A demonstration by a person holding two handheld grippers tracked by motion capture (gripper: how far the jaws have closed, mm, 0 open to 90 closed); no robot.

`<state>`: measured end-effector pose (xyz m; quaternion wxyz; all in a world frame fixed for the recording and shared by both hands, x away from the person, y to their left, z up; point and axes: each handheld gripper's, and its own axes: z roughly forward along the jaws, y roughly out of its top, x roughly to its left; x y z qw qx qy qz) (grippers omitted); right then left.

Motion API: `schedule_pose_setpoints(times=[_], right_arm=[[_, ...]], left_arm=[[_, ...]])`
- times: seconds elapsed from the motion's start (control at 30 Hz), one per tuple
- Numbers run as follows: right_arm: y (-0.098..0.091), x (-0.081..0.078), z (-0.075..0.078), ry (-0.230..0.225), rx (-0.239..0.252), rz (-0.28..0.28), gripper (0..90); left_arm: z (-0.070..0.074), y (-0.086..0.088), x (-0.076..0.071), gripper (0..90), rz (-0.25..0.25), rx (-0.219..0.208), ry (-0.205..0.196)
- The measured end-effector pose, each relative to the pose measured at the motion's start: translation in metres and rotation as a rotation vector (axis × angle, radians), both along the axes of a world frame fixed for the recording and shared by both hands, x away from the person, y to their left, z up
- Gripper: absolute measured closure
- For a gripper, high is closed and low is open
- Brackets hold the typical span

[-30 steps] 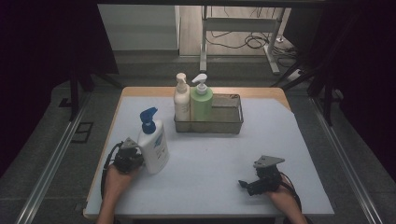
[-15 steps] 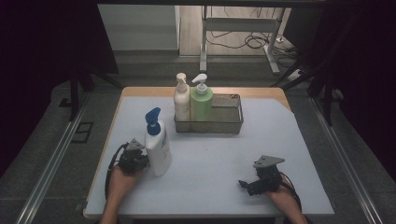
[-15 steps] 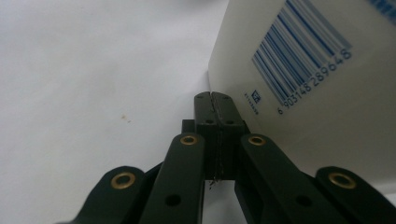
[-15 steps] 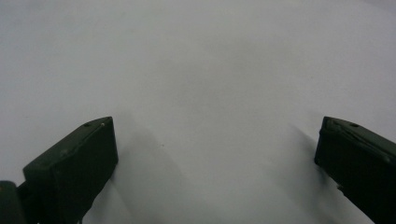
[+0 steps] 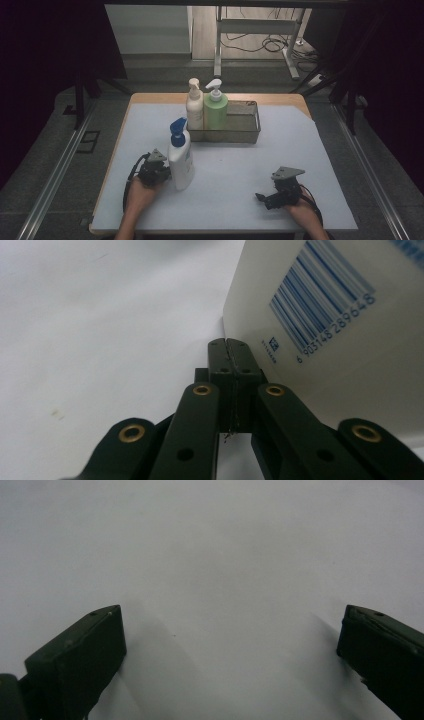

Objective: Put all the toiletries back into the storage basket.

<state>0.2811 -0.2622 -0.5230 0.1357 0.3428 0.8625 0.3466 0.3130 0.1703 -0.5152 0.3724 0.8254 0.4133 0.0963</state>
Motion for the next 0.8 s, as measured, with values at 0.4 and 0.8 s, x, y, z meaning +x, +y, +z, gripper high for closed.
schedule_pose_setpoints(times=[0.4, 0.8], right_arm=[[0.000, 0.000, 0.000, 0.001, 0.000, 0.000, 0.0], [0.000, 0.000, 0.000, 0.001, 0.000, -0.001, 0.0]], left_arm=[[0.001, -0.019, 0.001, 89.4, -0.037, -0.007, 0.000], [0.004, -0.035, -0.006, 89.5, -0.059, -0.033, -0.009]])
